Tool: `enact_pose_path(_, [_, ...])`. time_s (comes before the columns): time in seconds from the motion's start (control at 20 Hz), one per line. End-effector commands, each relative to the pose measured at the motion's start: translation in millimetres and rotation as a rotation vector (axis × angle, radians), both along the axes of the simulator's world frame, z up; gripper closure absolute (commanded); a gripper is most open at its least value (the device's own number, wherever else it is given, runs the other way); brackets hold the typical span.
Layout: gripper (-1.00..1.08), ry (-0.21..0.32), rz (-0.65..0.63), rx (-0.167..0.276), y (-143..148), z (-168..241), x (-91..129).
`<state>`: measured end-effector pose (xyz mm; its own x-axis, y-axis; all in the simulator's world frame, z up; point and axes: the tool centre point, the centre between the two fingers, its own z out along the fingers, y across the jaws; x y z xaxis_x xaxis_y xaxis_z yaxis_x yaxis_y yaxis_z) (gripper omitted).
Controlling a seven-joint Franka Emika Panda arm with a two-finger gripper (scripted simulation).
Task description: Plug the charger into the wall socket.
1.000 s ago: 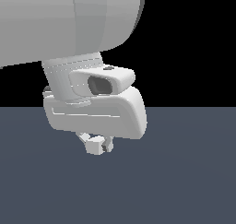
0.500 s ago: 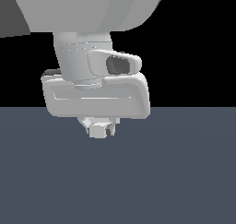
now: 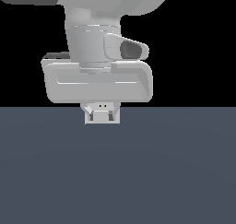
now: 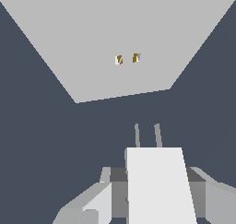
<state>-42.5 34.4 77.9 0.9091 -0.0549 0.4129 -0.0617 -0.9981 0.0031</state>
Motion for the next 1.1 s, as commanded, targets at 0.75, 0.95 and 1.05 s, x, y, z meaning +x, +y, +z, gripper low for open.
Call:
enact_pose_path(0.75, [1.08, 0.006, 0.162, 0.002, 1.0, 21.5, 6.2])
enact_pose_path(0.95, [1.08, 0.007, 0.171, 0.003, 1.1, 22.4, 6.4])
enact_pose_path(1.05, [1.08, 0.007, 0.172, 0.003, 1.0, 22.5, 6.4])
